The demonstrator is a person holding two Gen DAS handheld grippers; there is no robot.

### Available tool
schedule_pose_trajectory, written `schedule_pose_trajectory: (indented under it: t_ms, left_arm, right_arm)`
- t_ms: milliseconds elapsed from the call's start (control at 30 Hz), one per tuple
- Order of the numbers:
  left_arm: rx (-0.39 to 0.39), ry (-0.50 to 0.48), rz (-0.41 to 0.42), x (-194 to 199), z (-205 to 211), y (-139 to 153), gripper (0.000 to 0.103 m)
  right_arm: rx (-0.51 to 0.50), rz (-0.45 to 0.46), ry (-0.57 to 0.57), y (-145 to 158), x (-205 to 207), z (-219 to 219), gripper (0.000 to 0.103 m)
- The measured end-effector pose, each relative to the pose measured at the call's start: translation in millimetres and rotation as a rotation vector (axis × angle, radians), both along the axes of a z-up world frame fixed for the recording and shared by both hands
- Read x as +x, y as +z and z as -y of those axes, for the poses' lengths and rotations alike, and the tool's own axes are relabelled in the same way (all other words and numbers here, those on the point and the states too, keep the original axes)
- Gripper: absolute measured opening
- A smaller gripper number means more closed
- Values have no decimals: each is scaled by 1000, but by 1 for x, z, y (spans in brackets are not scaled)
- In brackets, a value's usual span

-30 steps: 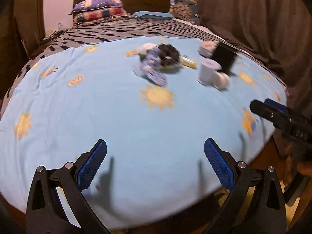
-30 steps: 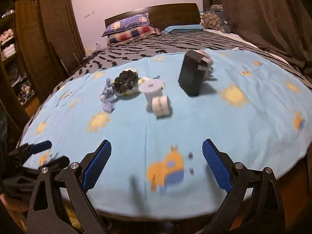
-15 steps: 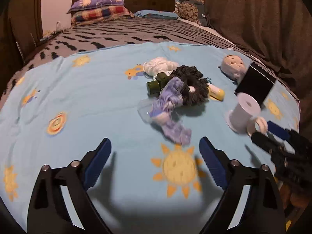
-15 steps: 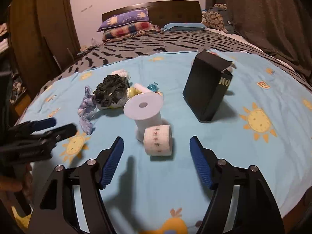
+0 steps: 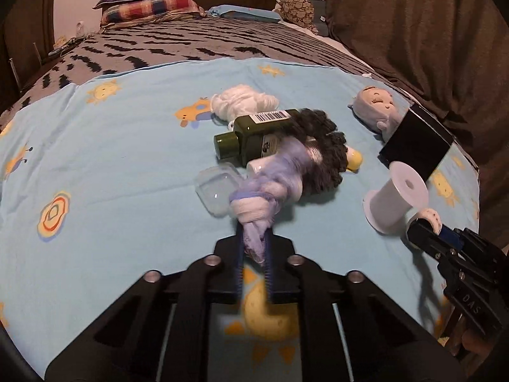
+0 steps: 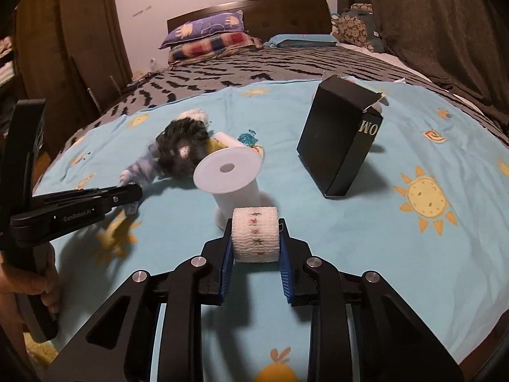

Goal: Collect trash
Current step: 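Grasp the lavender cloth with the left tool while the right grasps the white tape roll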

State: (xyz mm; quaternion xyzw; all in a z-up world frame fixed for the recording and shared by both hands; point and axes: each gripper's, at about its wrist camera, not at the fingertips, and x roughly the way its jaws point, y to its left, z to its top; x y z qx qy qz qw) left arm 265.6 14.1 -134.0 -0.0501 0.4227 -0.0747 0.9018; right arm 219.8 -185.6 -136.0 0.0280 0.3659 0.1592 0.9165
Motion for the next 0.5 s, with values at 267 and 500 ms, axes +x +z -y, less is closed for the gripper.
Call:
schedule_pose_trajectory:
  t_ms: [267,500]
  left_arm:
    - [6,8,35,-53,2,12,7]
    - [-5,-28,77,-121,14,25,7]
  right_arm:
    - [13,34,7,22,-37,8,26]
    - [36,37,28,32,-83,12,26]
